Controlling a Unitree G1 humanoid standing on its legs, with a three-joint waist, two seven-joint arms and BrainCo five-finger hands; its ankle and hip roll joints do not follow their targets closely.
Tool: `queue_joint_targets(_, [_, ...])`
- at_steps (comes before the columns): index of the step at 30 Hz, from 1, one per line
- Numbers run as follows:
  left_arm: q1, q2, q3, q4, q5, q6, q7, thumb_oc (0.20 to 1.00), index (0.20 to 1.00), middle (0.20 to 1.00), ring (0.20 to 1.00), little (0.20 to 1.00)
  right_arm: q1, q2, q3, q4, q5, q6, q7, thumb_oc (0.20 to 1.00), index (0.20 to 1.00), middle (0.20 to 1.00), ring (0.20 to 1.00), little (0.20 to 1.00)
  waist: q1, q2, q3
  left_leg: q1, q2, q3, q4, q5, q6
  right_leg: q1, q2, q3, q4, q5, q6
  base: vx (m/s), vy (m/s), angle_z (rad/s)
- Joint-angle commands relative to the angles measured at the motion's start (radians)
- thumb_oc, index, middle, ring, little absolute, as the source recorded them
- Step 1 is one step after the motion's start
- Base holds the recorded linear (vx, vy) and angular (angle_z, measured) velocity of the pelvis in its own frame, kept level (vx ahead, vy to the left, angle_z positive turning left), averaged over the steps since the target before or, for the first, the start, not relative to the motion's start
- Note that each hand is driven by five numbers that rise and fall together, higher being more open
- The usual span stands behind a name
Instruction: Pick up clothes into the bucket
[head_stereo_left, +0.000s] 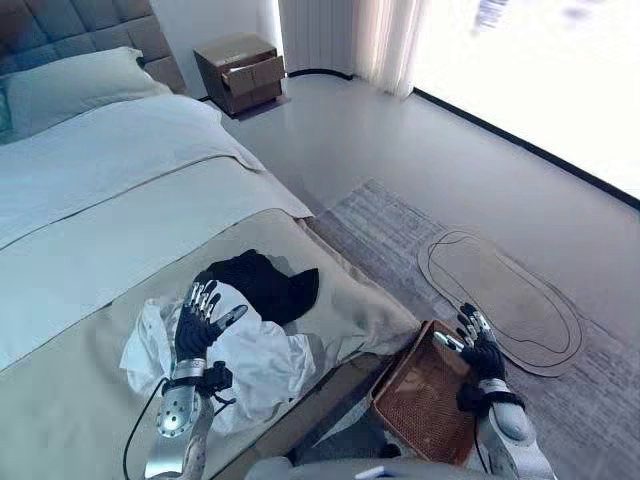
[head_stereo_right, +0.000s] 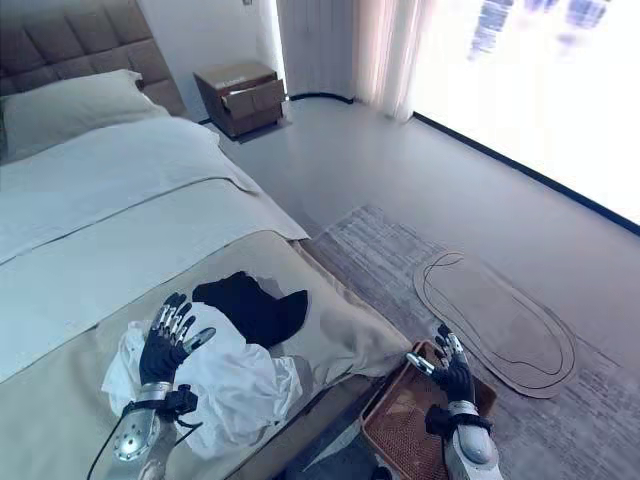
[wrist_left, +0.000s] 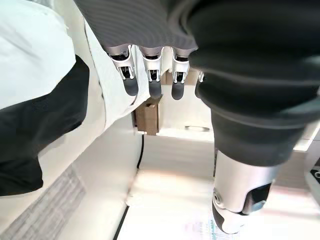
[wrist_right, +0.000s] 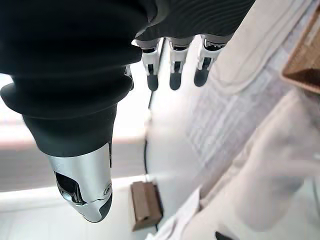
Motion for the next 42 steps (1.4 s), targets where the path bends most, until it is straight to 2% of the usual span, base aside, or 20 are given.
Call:
queue_joint_targets(1, [-0.026, 0.012, 0.058, -0.011, 0.008, -0.045, 0.008, 1.0, 1.0, 1.0, 1.0, 1.0, -0.038, -0.006, 0.021, -0.054, -0.034, -0.044, -0.002, 1.0, 1.0, 1.0, 1.0, 1.0, 0.008, -0.019, -0.019, 0.022, 0.045, 0.066, 0.005, -0.036, 0.0, -0.056, -0.069, -0.034, 0.002, 0.105, 0.042, -0.3, -0.046, -0.74])
queue_joint_targets(7, [-0.028, 0.019, 0.06, 0.002, 0.064, -0.044, 0.044, 1.0, 1.0, 1.0, 1.0, 1.0, -0.049, -0.003, 0.039, -0.051, -0.032, -0.042, 0.001, 1.0, 1.0, 1.0, 1.0, 1.0, 0.017, -0.021, -0.016, 0.031, 0.046, 0.061, 0.005, -0.039, 0.0, -0.045, -0.066, -0.043, 0.002, 0.1, 0.04, 0.0, -0.001, -0.01])
queue_joint_targets(13, [-0.064, 0.092, 0.039, 0.123, 0.37, -0.012, 0.156, 1.0, 1.0, 1.0, 1.0, 1.0, -0.066, -0.011, 0.045, -0.049, -0.032, -0.043, 0.015, 1.0, 1.0, 1.0, 1.0, 1.0, 0.024, -0.03, 0.0, 0.042, 0.045, 0.049, 0.024, -0.049, 0.002, -0.032, -0.062, -0.031, 0.002, 0.097, 0.039, 0.04, -0.005, 0.01])
queue_joint_targets(17, [-0.134, 0.141, 0.016, 0.257, 0.527, 0.018, 0.216, 1.0, 1.0, 1.0, 1.0, 1.0, -0.103, -0.019, 0.064, -0.036, -0.017, -0.046, 0.029, 1.0, 1.0, 1.0, 1.0, 1.0, 0.022, -0.042, 0.029, 0.001, 0.039, 0.043, 0.114, -0.088, 0.012, -0.044, -0.078, -0.016, 0.044, 0.089, 0.034, 0.01, 0.009, 0.0])
queue_joint_targets(20, [-0.209, 0.182, -0.012, 0.334, 0.65, 0.042, 0.275, 1.0, 1.0, 1.0, 1.0, 1.0, -0.15, -0.036, 0.088, -0.031, -0.016, -0.054, 0.032, 1.0, 1.0, 1.0, 1.0, 1.0, 0.018, -0.048, 0.075, -0.063, 0.037, 0.041, 0.178, -0.105, 0.014, -0.094, -0.086, -0.002, 0.074, 0.088, 0.032, -0.1, 0.025, -0.02])
queue_joint_targets(23, [-0.326, 0.218, -0.057, 0.422, 0.725, 0.065, 0.349, 1.0, 1.0, 1.0, 1.0, 1.0, -0.231, -0.068, 0.127, -0.024, -0.006, -0.06, 0.03, 1.0, 1.0, 1.0, 1.0, 1.0, 0.004, -0.051, 0.145, -0.168, 0.043, 0.04, 0.258, -0.115, 0.016, -0.195, -0.094, 0.019, 0.116, 0.098, 0.028, -0.23, 0.034, -0.05])
queue_joint_targets(26, [-0.416, 0.245, -0.089, 0.427, 0.757, 0.09, 0.4, 1.0, 1.0, 1.0, 1.0, 1.0, -0.302, -0.09, 0.146, -0.04, 0.008, -0.064, 0.014, 1.0, 1.0, 1.0, 1.0, 1.0, -0.009, -0.048, 0.193, -0.294, 0.052, 0.038, 0.336, -0.123, 0.021, -0.33, -0.102, 0.048, 0.188, 0.094, 0.02, -0.24, 0.055, -0.11])
queue_joint_targets(30, [-0.522, 0.265, -0.104, 0.45, 0.782, 0.126, 0.463, 1.0, 1.0, 1.0, 1.0, 1.0, -0.367, -0.109, 0.145, -0.106, 0.005, -0.074, -0.019, 1.0, 1.0, 1.0, 1.0, 1.0, -0.024, -0.039, 0.227, -0.47, 0.06, 0.03, 0.441, -0.136, 0.024, -0.523, -0.102, 0.087, 0.306, 0.066, 0.007, -0.16, 0.031, -0.11])
queue_joint_targets(35, [-0.609, 0.3, -0.123, 0.453, 0.837, 0.172, 0.521, 1.0, 1.0, 1.0, 1.0, 1.0, -0.387, -0.124, 0.123, -0.151, -0.007, -0.083, -0.047, 1.0, 1.0, 1.0, 1.0, 1.0, -0.04, -0.035, 0.226, -0.633, 0.087, 0.025, 0.553, -0.169, 0.022, -0.696, -0.09, 0.117, 0.419, 0.033, -0.002, -0.07, 0.004, 0.0])
queue_joint_targets(42, [-0.778, 0.367, -0.236, 0.612, 0.962, 0.274, 0.551, 1.0, 1.0, 1.0, 1.0, 1.0, -0.385, -0.15, 0.099, -0.182, 0.013, -0.097, -0.046, 1.0, 1.0, 1.0, 1.0, 1.0, -0.081, -0.028, 0.227, -0.834, 0.101, 0.004, 0.683, -0.19, 0.026, -0.903, -0.083, 0.141, 0.552, 0.01, -0.006, -0.03, 0.007, -0.03])
